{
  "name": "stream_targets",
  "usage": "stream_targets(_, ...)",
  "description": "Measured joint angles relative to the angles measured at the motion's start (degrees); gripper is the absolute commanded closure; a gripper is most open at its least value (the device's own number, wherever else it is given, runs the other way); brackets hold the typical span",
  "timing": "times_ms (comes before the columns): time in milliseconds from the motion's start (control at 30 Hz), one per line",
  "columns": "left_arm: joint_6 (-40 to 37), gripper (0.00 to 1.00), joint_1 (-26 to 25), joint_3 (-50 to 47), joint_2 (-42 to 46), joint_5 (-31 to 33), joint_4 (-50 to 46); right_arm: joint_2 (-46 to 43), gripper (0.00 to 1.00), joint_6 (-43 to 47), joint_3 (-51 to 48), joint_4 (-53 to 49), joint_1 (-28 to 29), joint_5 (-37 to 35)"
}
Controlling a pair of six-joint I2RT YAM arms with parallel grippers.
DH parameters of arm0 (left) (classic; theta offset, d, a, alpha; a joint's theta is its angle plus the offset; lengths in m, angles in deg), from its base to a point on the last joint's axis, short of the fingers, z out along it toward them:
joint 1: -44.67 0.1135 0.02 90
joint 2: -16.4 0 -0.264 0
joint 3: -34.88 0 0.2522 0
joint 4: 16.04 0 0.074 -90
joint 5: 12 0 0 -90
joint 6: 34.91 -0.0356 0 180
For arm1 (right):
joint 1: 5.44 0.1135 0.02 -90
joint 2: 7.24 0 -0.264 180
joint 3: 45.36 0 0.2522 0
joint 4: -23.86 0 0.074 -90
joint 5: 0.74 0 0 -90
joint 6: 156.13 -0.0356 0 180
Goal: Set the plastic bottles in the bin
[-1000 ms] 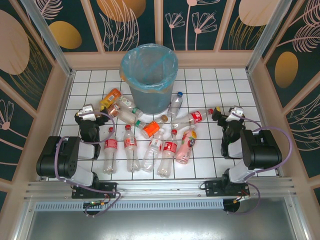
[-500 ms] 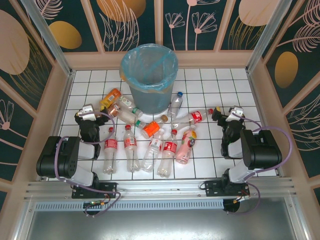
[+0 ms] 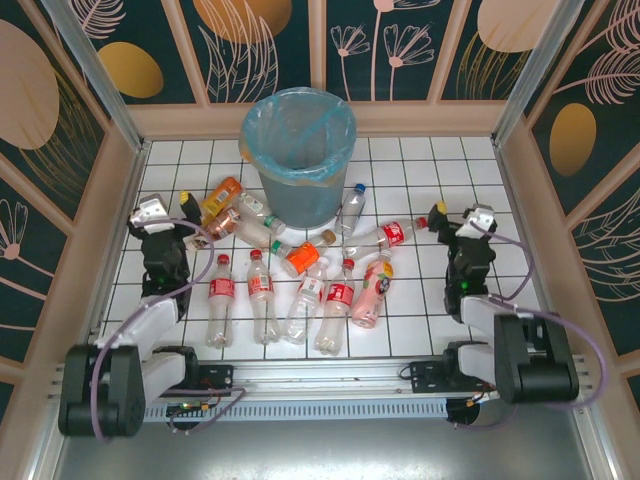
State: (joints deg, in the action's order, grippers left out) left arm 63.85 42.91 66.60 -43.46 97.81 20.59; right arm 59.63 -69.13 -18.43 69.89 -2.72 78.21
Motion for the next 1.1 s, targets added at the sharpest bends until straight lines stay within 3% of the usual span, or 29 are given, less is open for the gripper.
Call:
stream_targets(133,3.5,0.13,0.0,0.13,8.31,-1.38,-8.79,-5.55,0.05,-3.85,9.9,-18.08,-0.15,3.21)
stream_targets(300,6.86,0.22,-0.15,3.32,16.5,-5.95,-21.66,-5.68,0.06,-9.44,18.23,-38.01,-1.38,10.49)
stream_targets(500,7.58,0.3,-3.96,13.92,20.7,-11.28,-33.09,-0.7,0.23,-15.37,22.27,-51.39,-3.21,20.76)
stream_targets(633,6.67,0.31,-10.05,21.18,19.54,-14.05,-37.92,2.95,0.29,-19.26,22.91,-54.6,-4.63,26.32)
stream_targets(800,4.94,0.31,-19.1,28.68,14.14,-16.61,-41.88,6.95,0.29,-21.79,25.33,-55.95,-7.26,31.47)
stream_targets(1100,-1.31,0.3,-41.13,39.41,0.31,-10.29,-46.95,10.34,0.29,-25.03,25.79,-55.54,-17.46,42.84)
